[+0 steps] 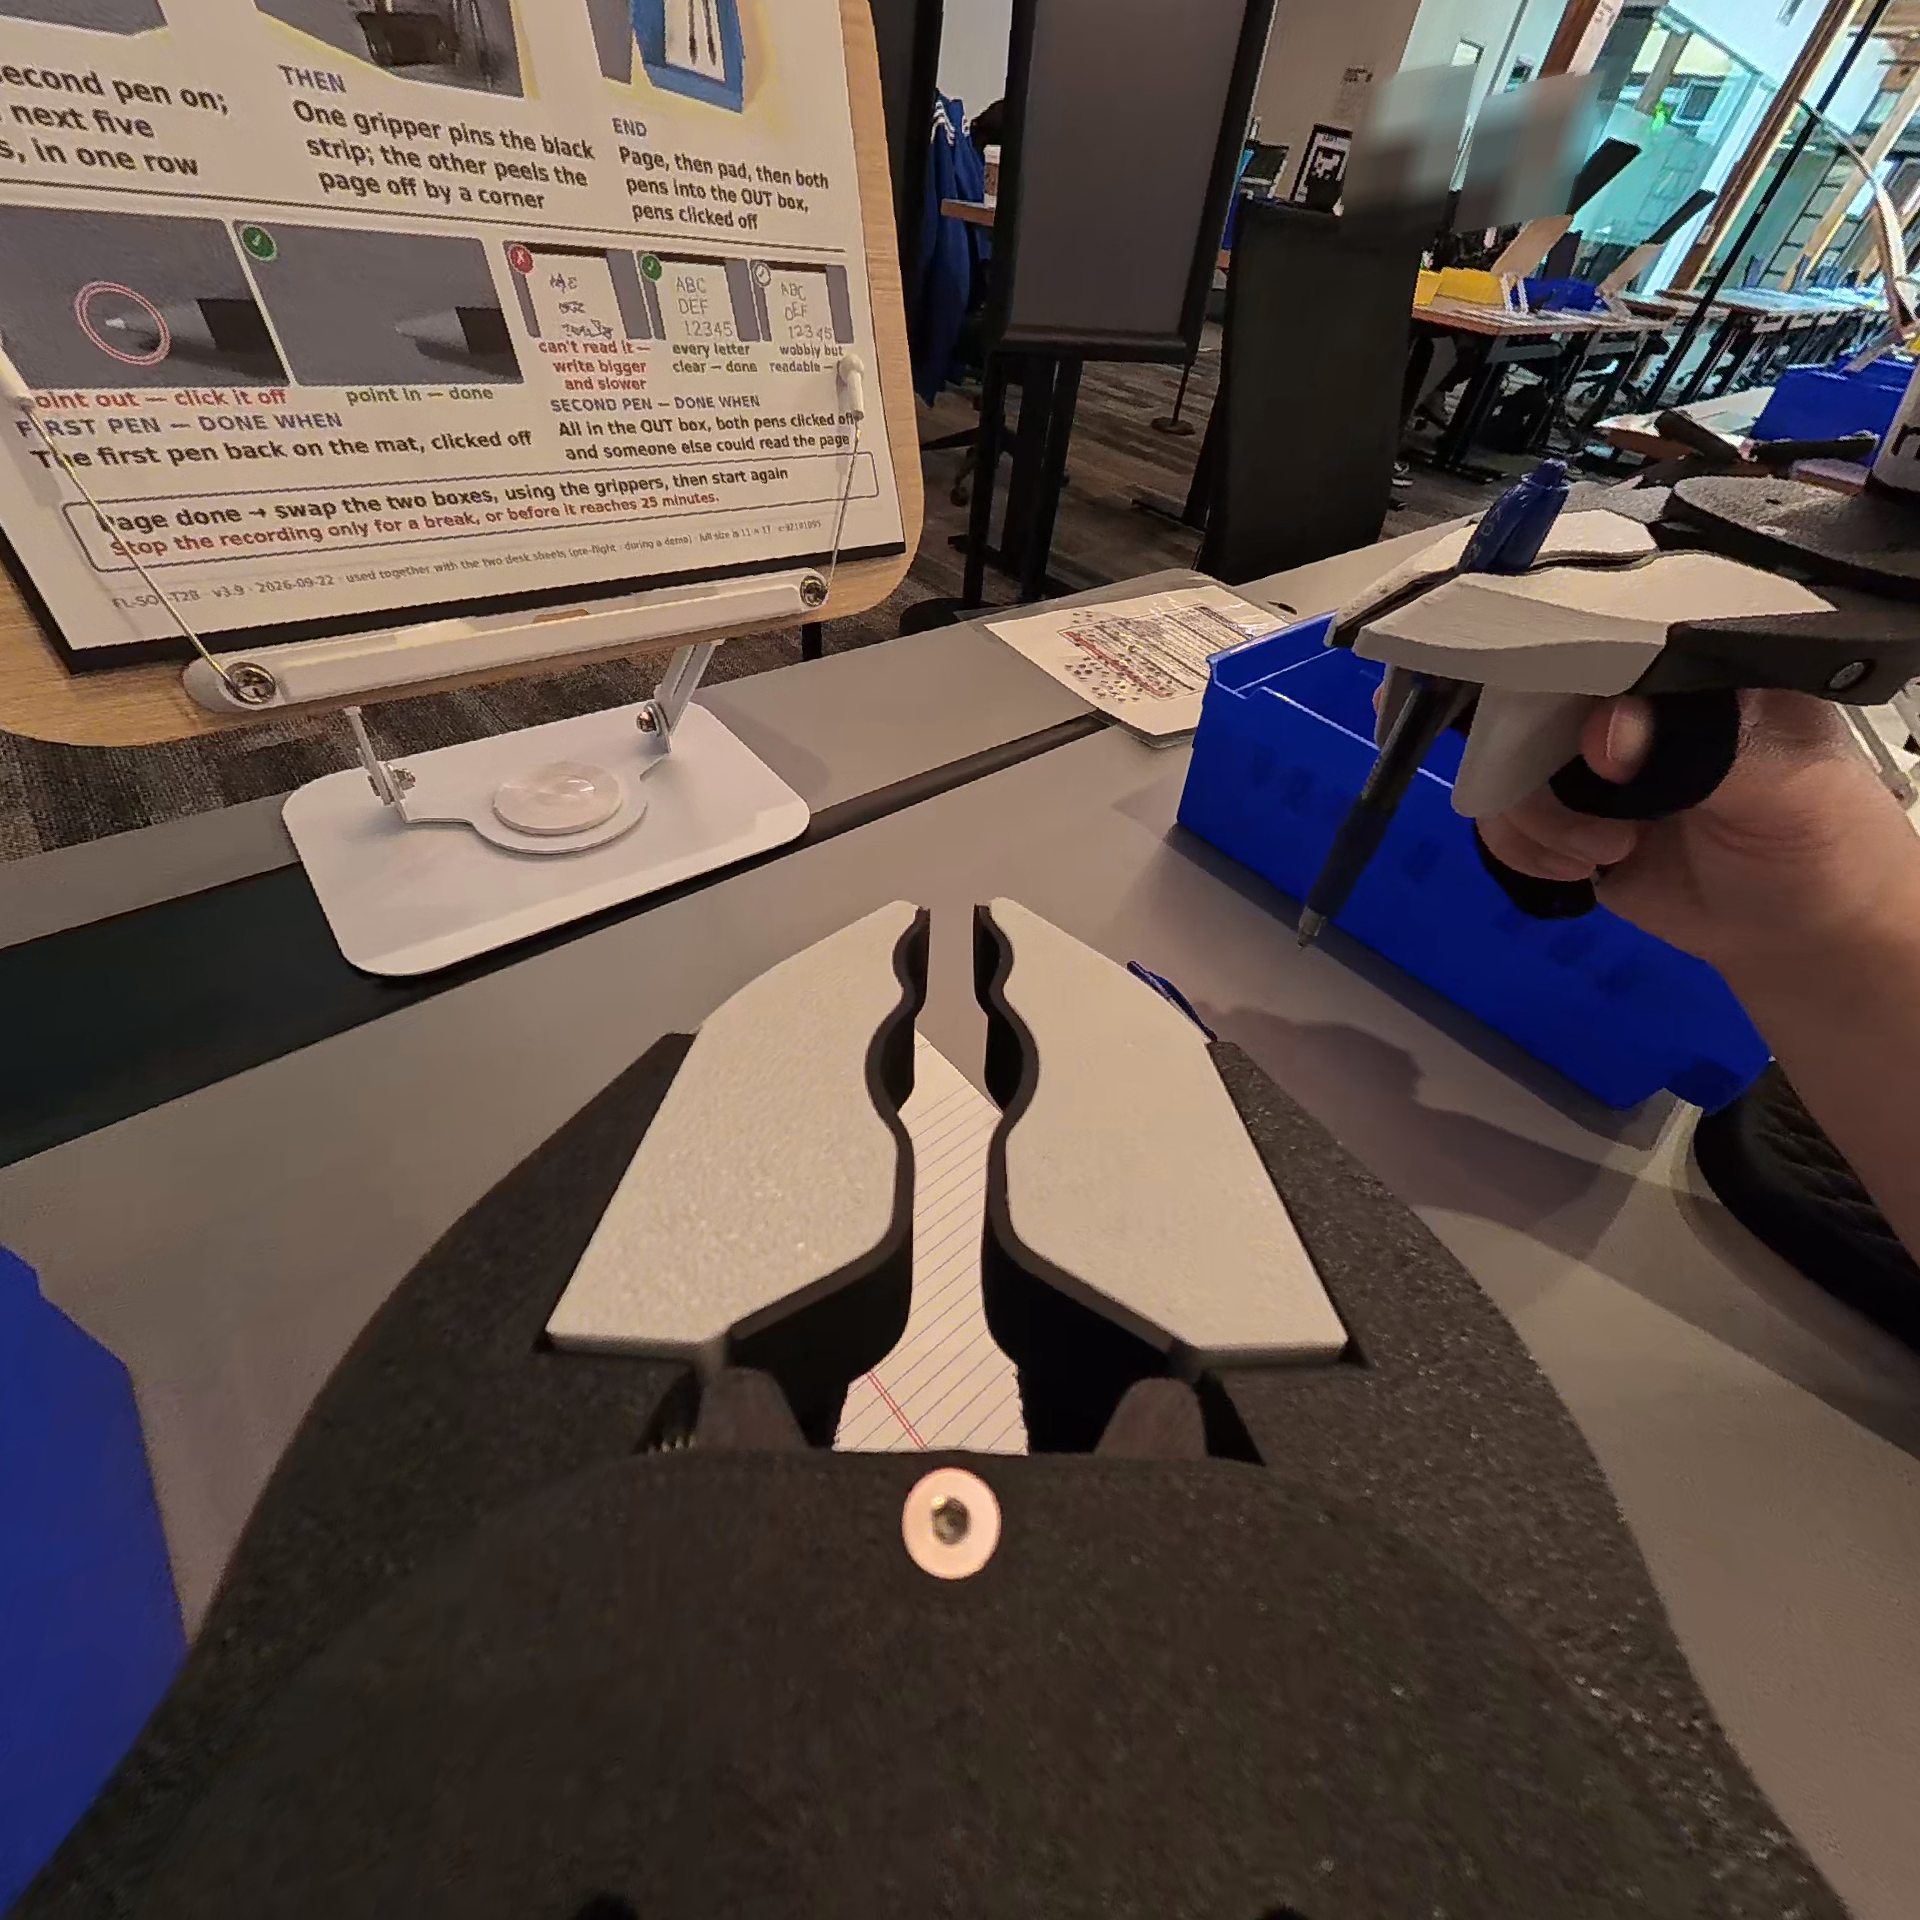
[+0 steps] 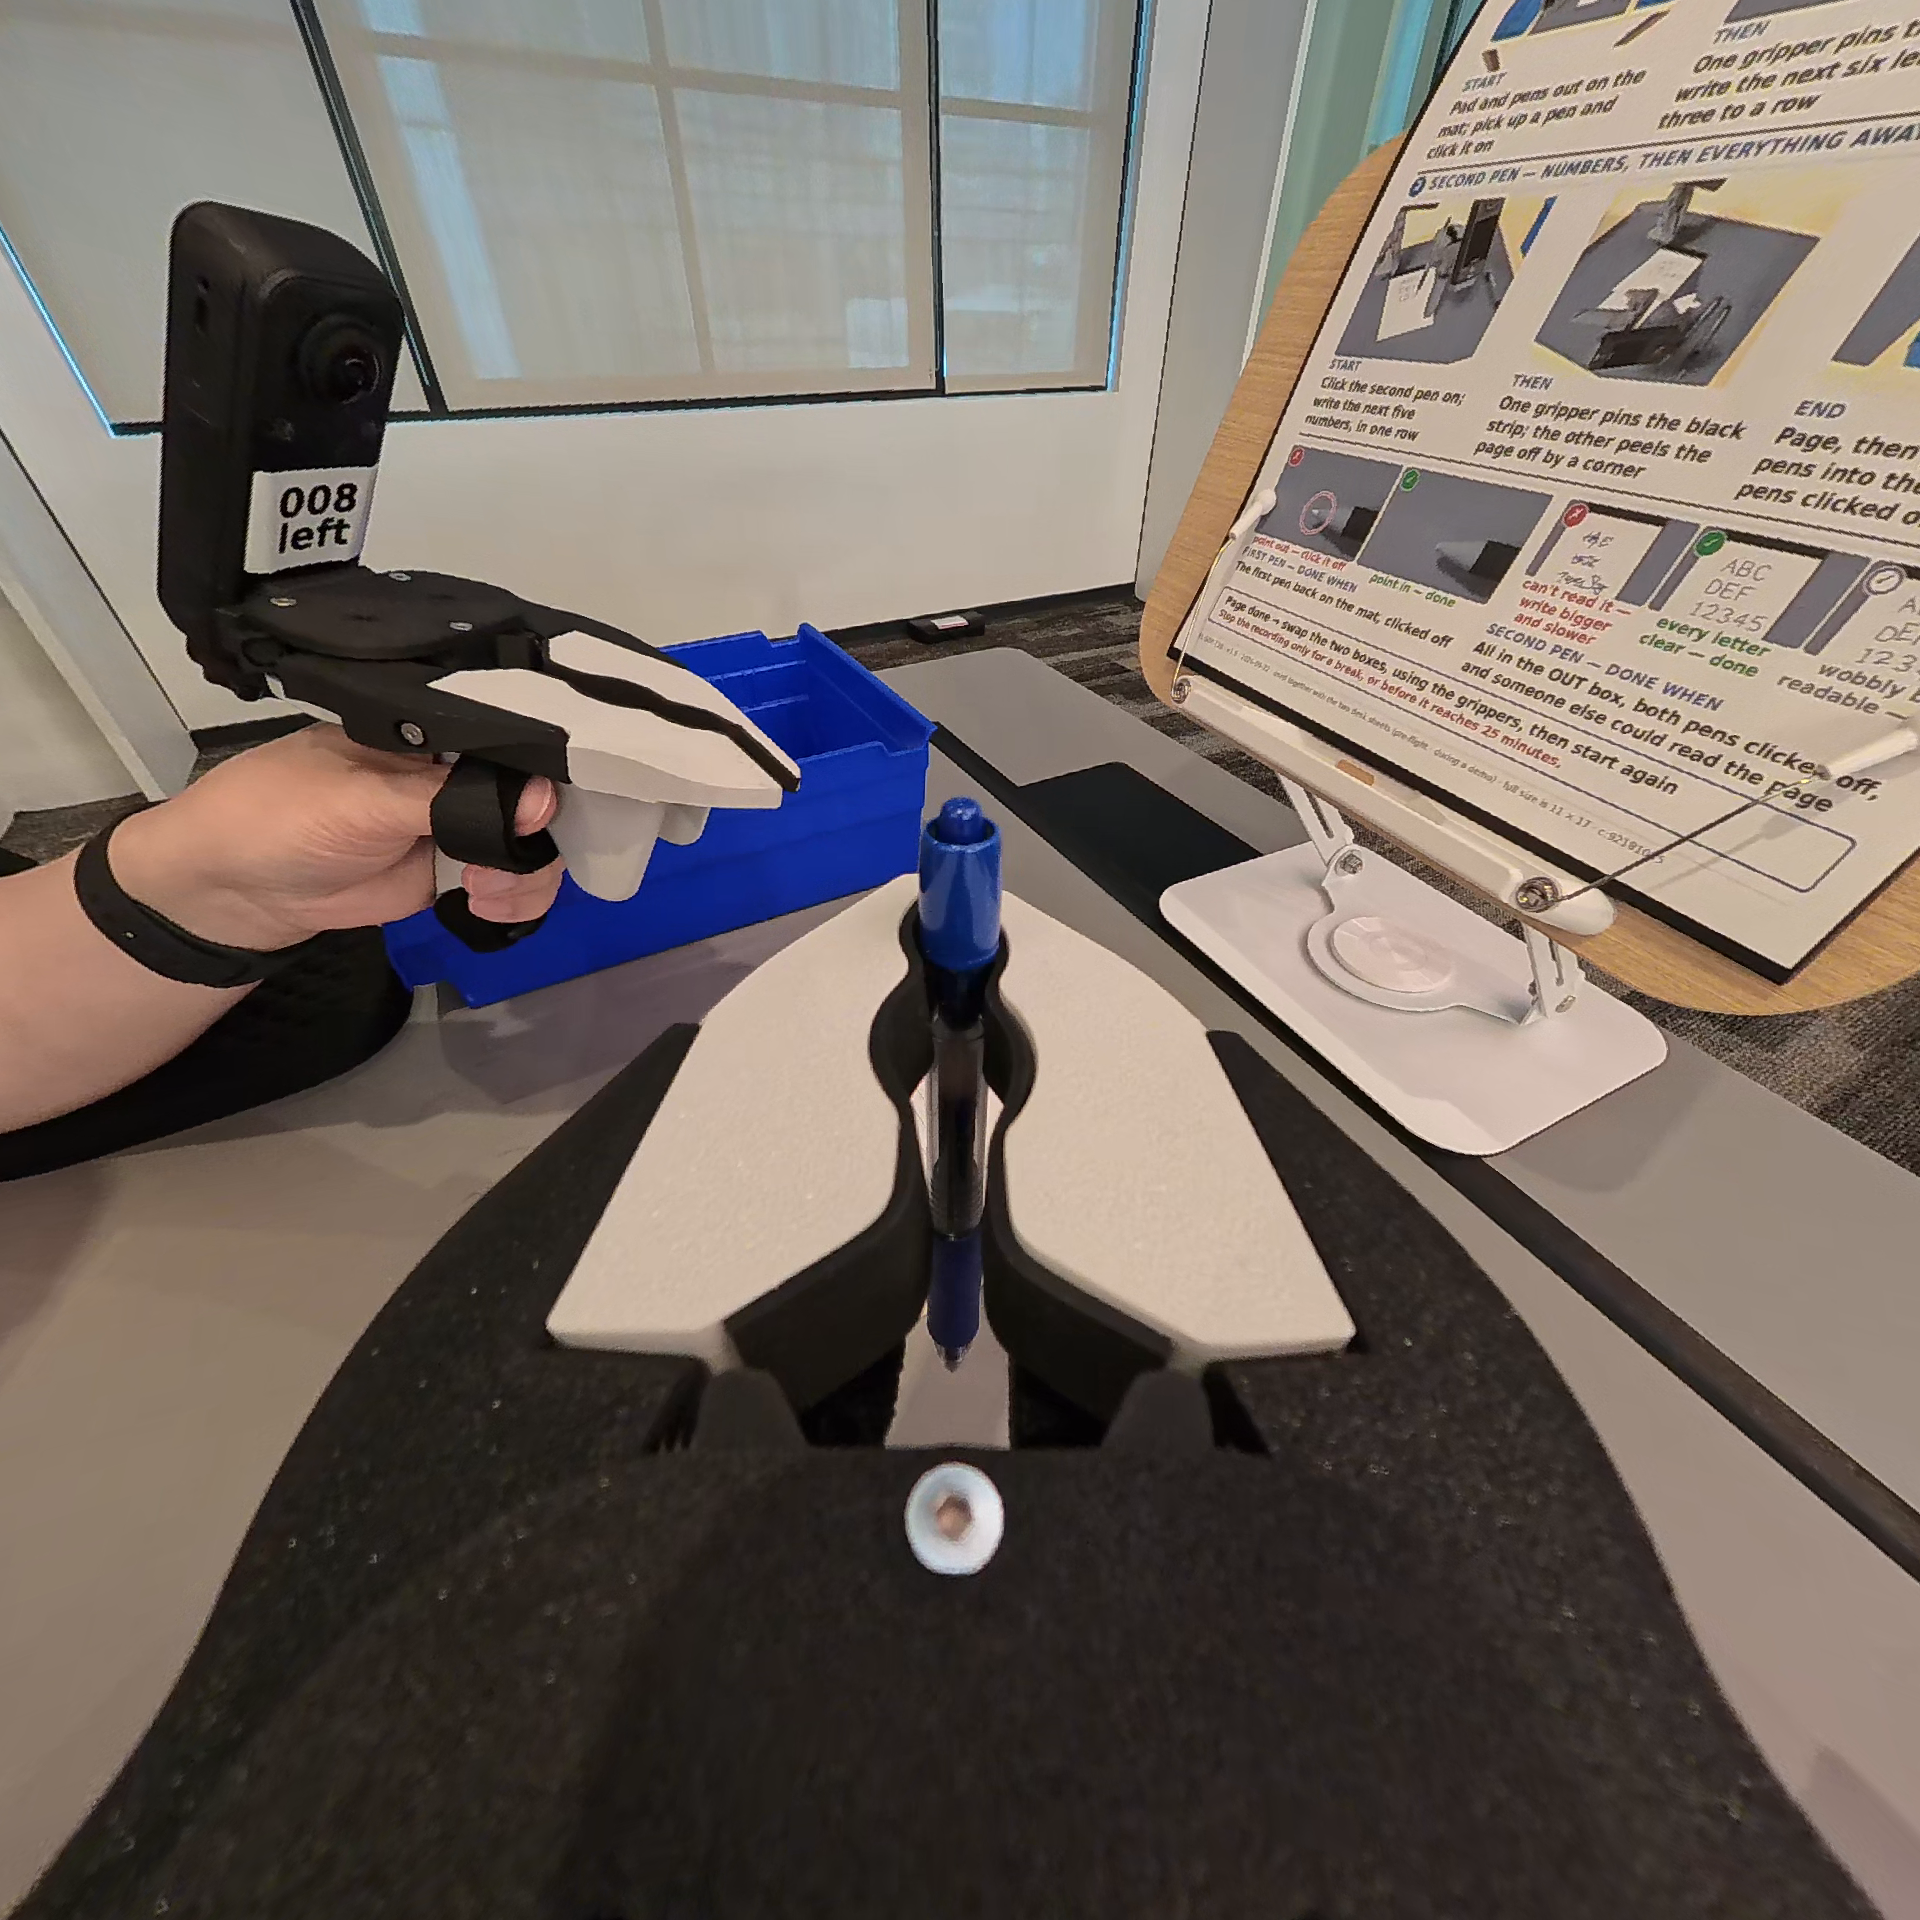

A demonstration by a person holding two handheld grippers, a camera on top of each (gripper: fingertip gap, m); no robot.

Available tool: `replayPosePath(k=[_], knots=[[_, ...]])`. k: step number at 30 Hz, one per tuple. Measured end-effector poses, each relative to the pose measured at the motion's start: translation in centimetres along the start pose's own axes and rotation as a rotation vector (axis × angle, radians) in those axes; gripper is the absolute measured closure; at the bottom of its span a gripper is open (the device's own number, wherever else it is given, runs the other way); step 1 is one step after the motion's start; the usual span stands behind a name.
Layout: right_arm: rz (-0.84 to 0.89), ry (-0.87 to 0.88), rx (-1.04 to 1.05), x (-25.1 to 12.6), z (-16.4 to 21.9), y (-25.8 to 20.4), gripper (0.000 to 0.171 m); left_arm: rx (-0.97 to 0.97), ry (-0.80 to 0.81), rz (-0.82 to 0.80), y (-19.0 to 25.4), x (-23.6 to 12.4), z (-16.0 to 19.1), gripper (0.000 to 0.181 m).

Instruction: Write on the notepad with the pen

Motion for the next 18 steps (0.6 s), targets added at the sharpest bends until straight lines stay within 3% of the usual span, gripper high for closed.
replayPosePath(k=[18], knots=[[0.001,-0.002,-0.001,0.01,0.13,0.17,0.167,-0.004,-0.034,-0.008,-0.25,0.54,0.68,0.175]])
Point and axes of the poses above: each gripper's, where its closed fingertips meet, x out along the fingers, z out of its underside, y = z × x across the jaws, the point moved 5 cm from there along -x, back along the fingers, and after that the axes turned 7 degrees about -y, right-handed, at the moved point
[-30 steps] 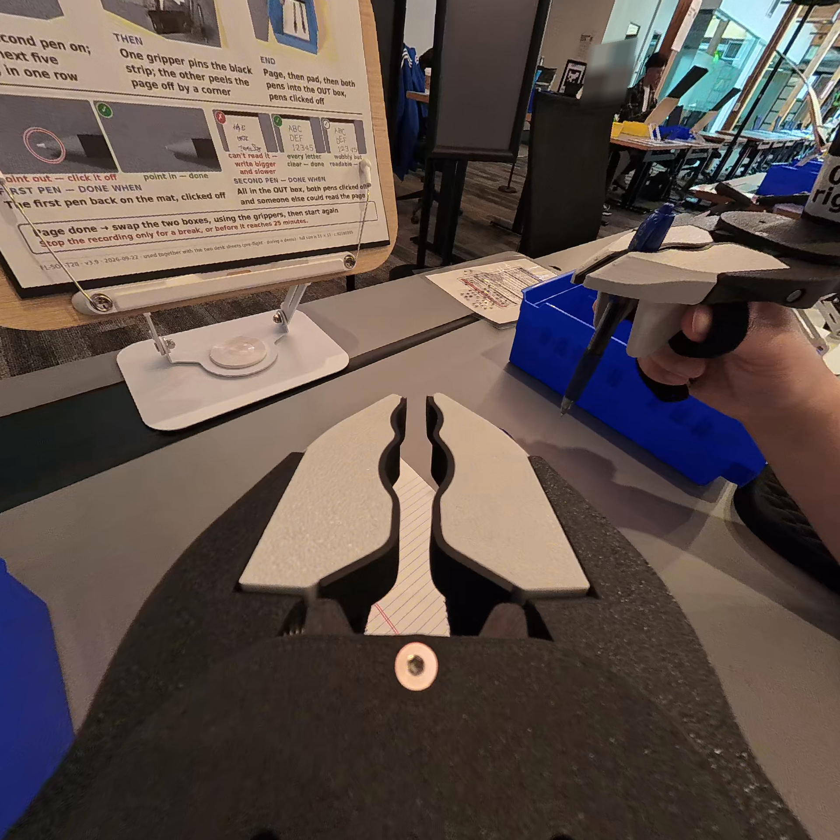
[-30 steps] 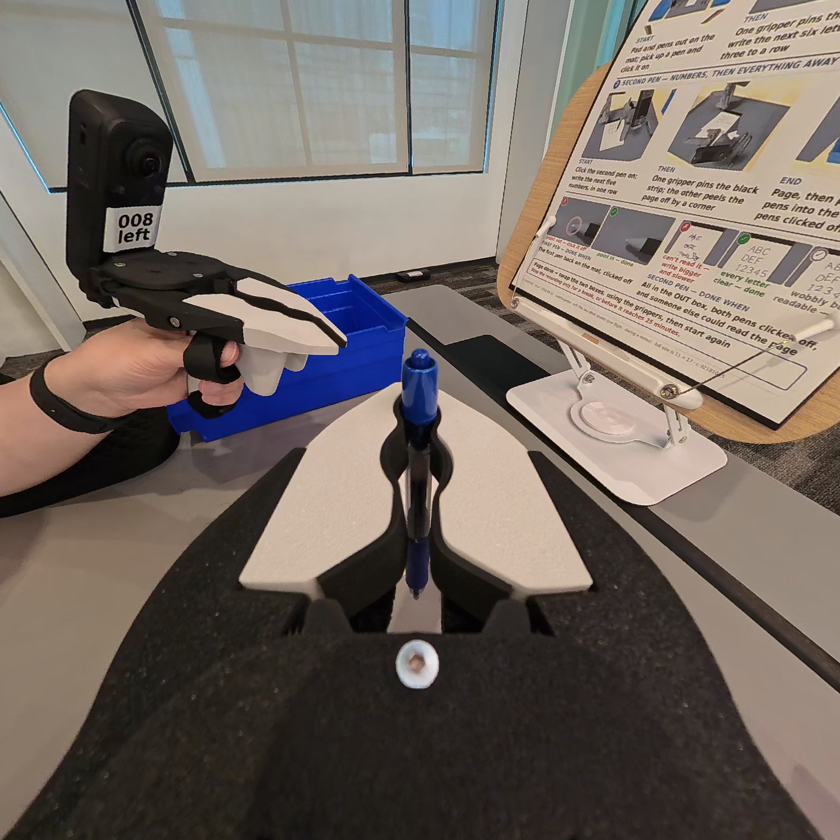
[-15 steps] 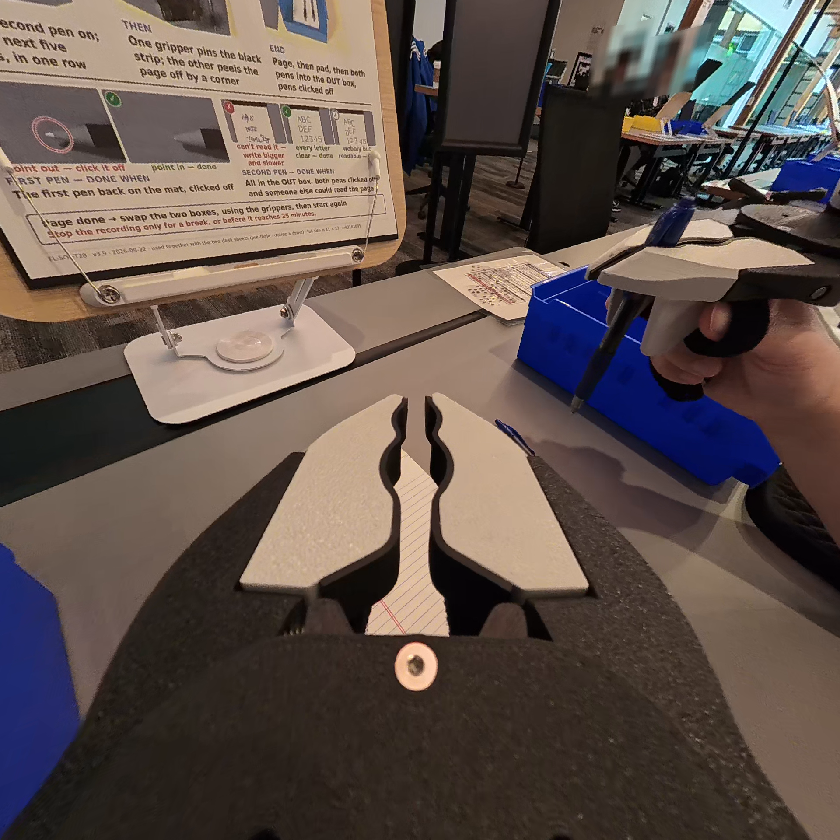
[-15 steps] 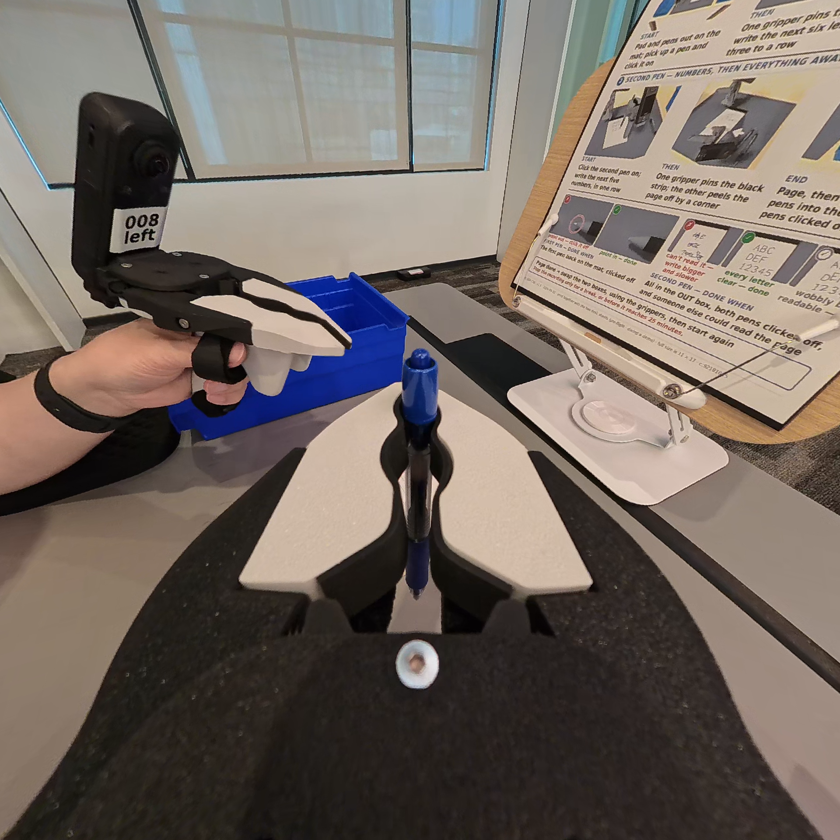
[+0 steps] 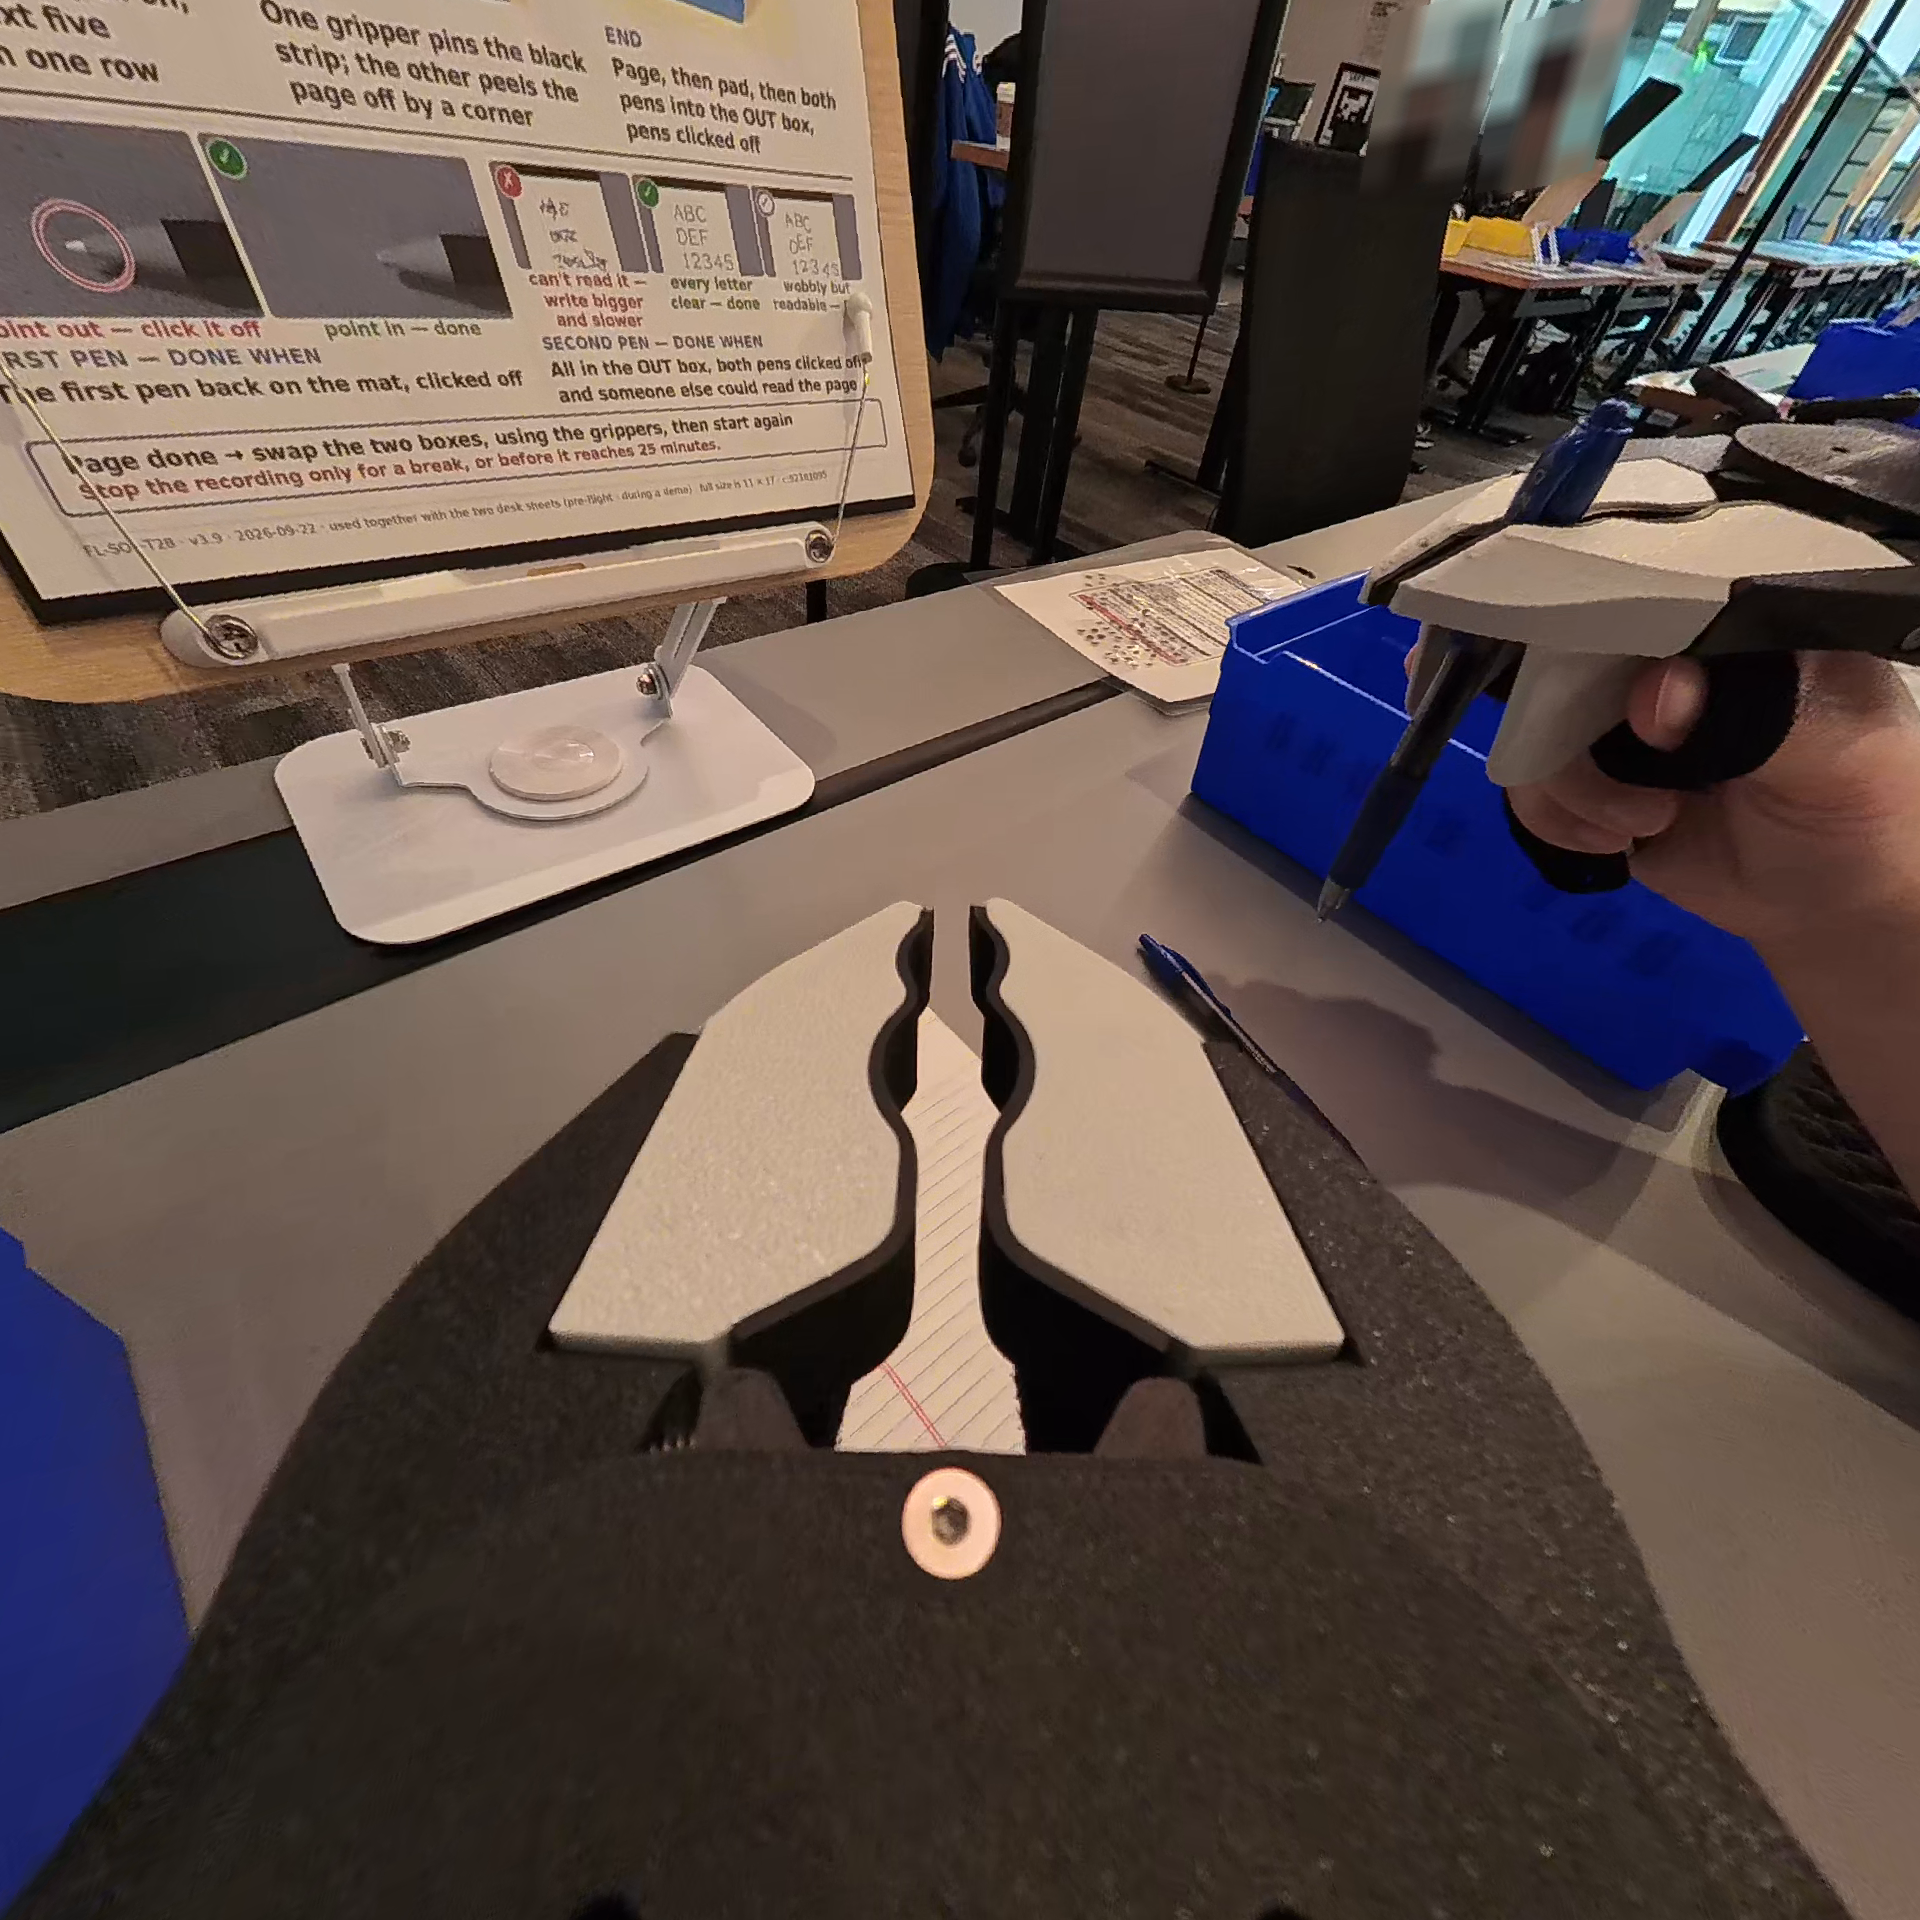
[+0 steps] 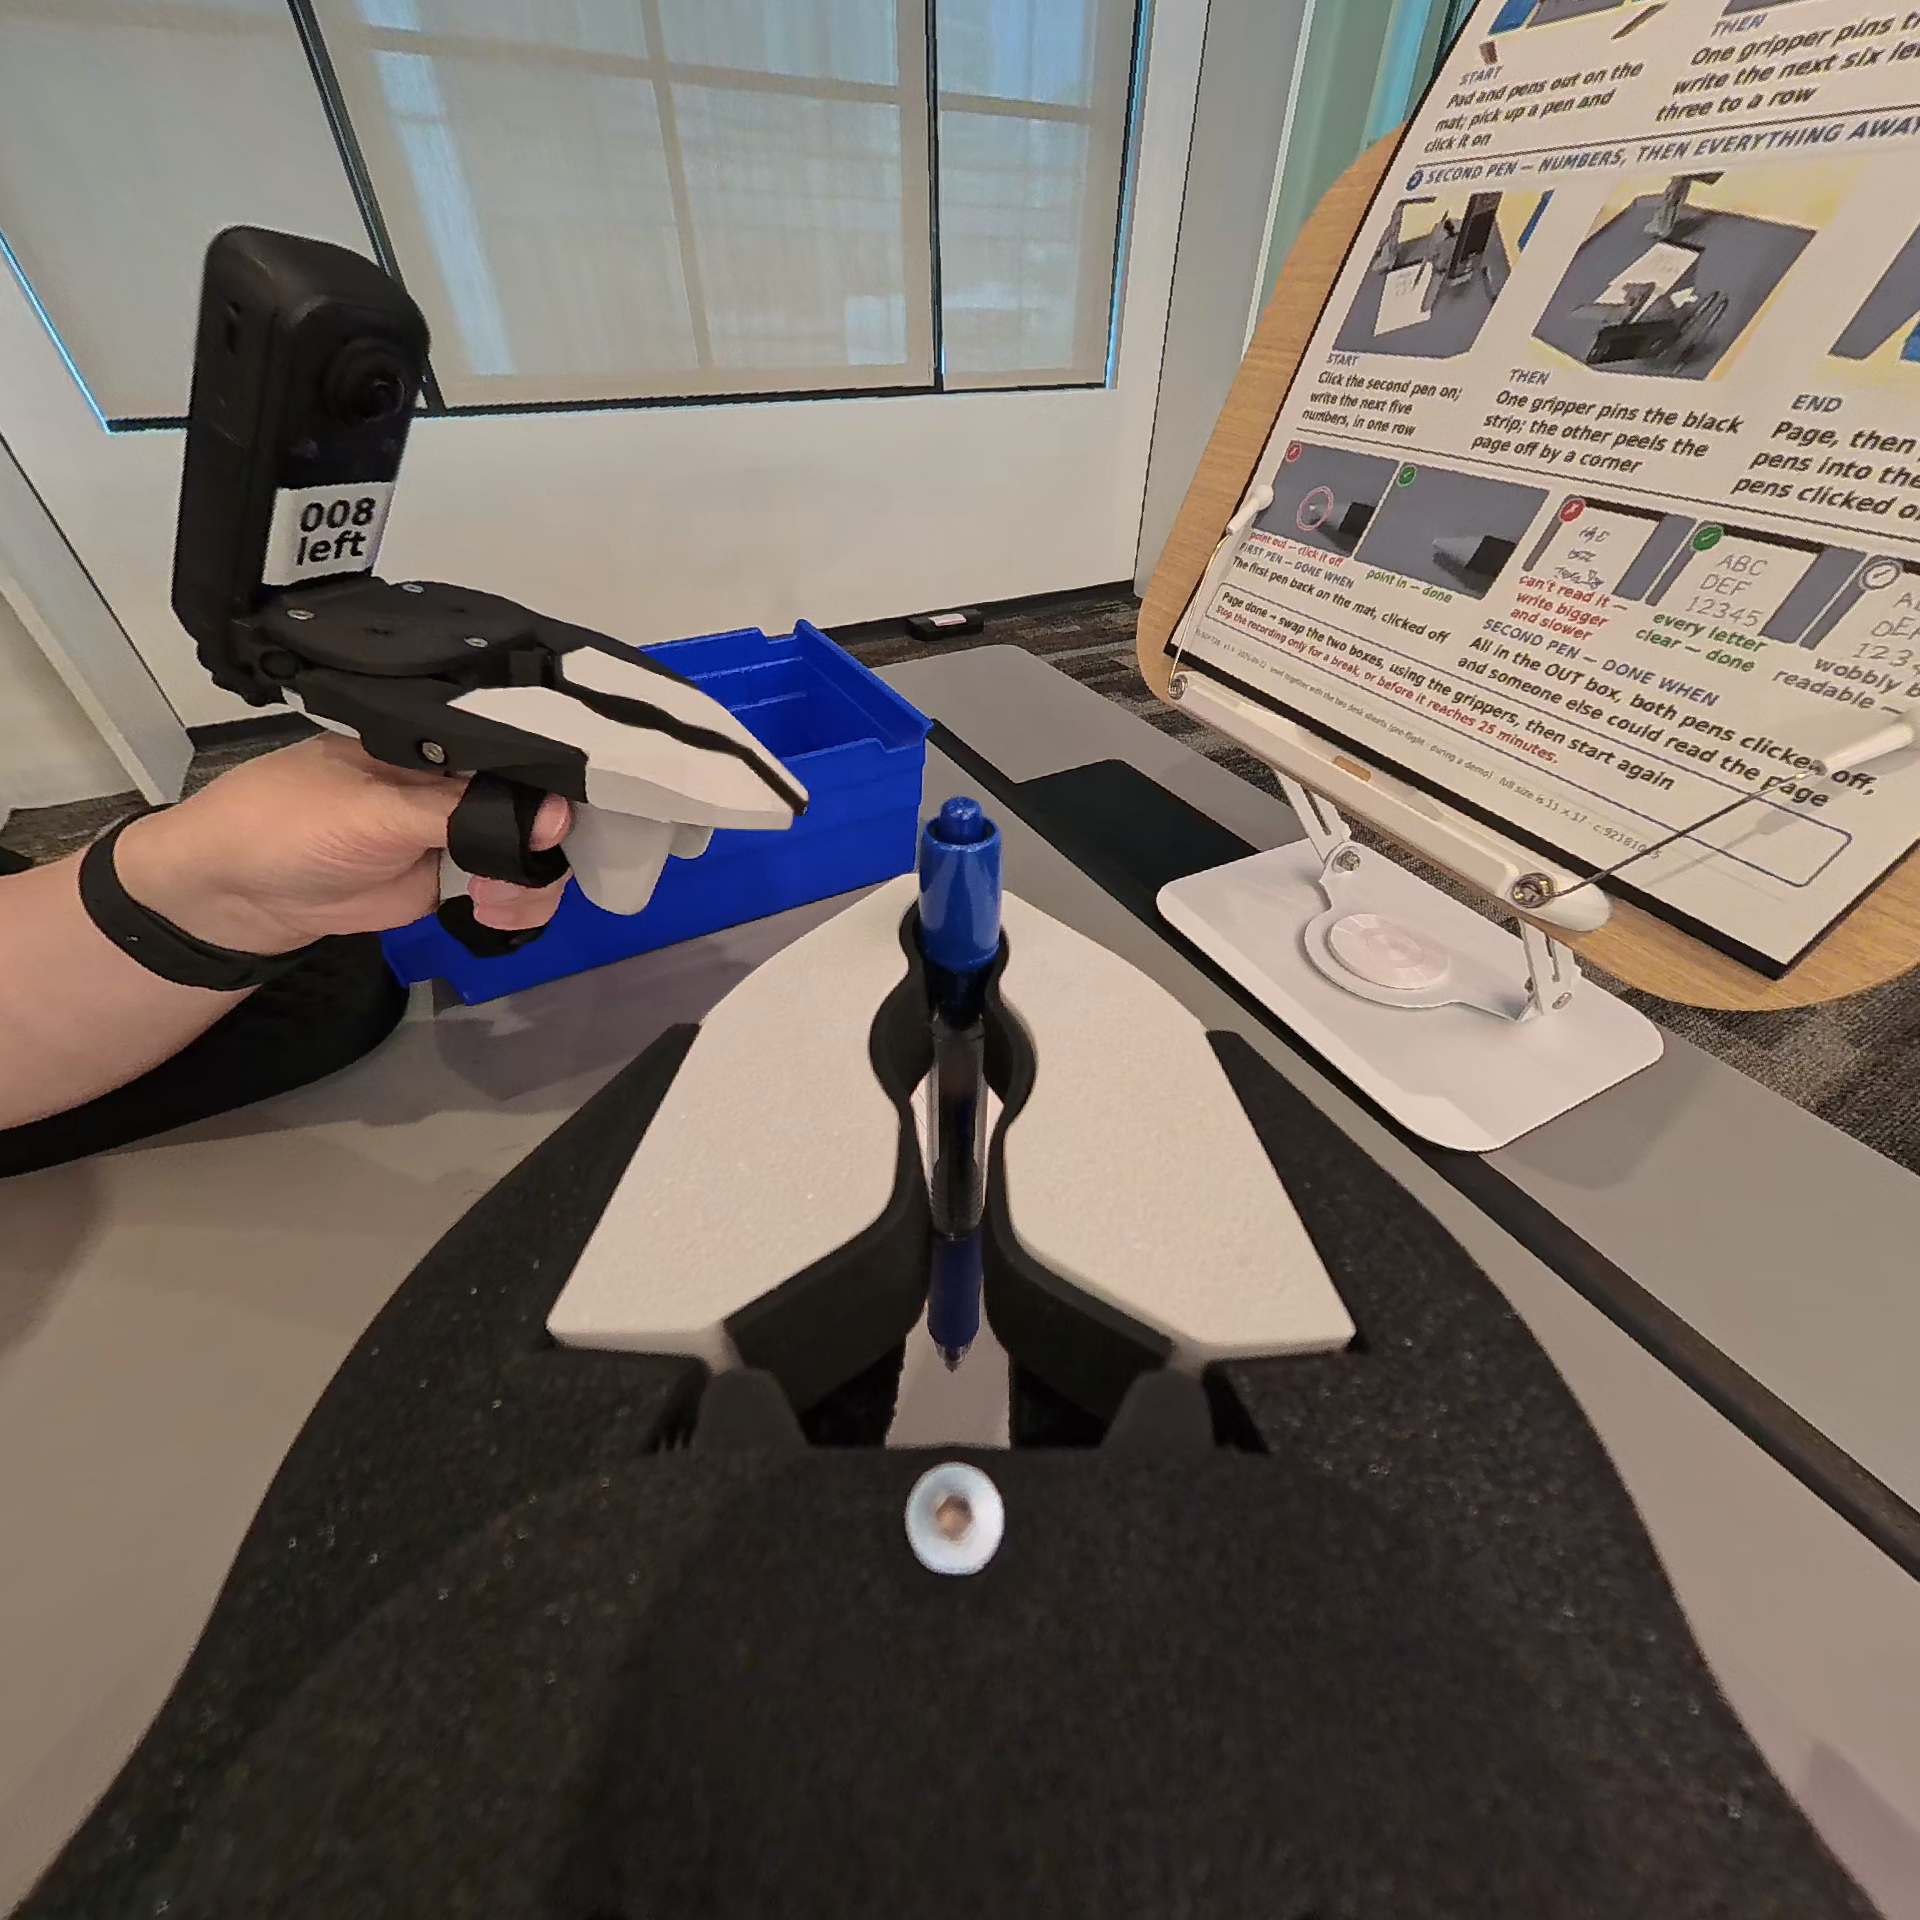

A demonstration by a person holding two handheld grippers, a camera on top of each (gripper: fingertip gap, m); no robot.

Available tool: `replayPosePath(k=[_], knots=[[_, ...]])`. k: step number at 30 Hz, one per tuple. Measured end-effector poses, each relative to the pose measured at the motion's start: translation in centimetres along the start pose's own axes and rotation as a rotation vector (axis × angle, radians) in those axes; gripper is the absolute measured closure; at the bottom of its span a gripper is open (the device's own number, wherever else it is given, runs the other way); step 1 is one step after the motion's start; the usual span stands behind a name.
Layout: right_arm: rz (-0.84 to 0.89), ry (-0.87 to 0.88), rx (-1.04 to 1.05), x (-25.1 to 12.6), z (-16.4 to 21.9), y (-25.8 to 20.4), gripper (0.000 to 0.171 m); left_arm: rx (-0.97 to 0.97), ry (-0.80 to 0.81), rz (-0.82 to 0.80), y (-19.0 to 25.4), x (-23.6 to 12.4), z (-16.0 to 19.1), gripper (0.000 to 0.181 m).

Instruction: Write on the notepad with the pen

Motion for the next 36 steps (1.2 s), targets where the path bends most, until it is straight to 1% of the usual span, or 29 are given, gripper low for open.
replayPosePath(k=[8,11,13,16,20,23,28,31,36], knots=[[0.0,-0.01,0.01,0.5,0.6,0.2,0.167,-0.009,-0.014,0.006,-0.2,0.2,0.2,0.175],[-0.007,0.004,0.025,0.8,0.8,0.2,0.167,-0.007,-0.019,0.014,-0.2,0.1,0.2,0.178],[-0.024,0.012,0.037,1.2,1.0,0.0,0.167,0.0,-0.028,0.033,0.0,0.1,0.2,0.181],[-0.038,0.018,0.028,1.9,1.0,-0.6,0.167,0.028,-0.047,0.069,0.4,-0.1,0.2,0.181],[-0.054,0.053,0.01,2.1,-0.2,-1.7,0.167,0.018,-0.066,0.123,0.7,-0.9,0.3,0.181],[-0.054,0.066,-0.016,2.3,-1.1,-2.1,0.167,0.032,-0.145,0.14,1.1,-1.0,2.2,0.181],[-0.089,0.068,-0.017,4.0,-1.8,-3.0,0.167,0.068,-0.246,0.094,0.9,-0.1,7.7,0.181],[-0.109,0.073,0.004,6.1,-1.9,-3.4,0.167,0.079,-0.305,0.076,0.8,0.9,10.3,0.181],[-0.145,0.092,0.075,10.8,-1.2,-3.6,0.167,0.061,-0.37,0.082,1.0,1.4,12.5,0.181]])
Point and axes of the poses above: each gripper's, where its closed fingertips meet, x out along the fingers, z out of its underside, y = z × x across the jaws, the point moved 5 cm from there along -x, back along the fingers, and after that the axes turned 7 degrees about -y, right-handed, at the moved point
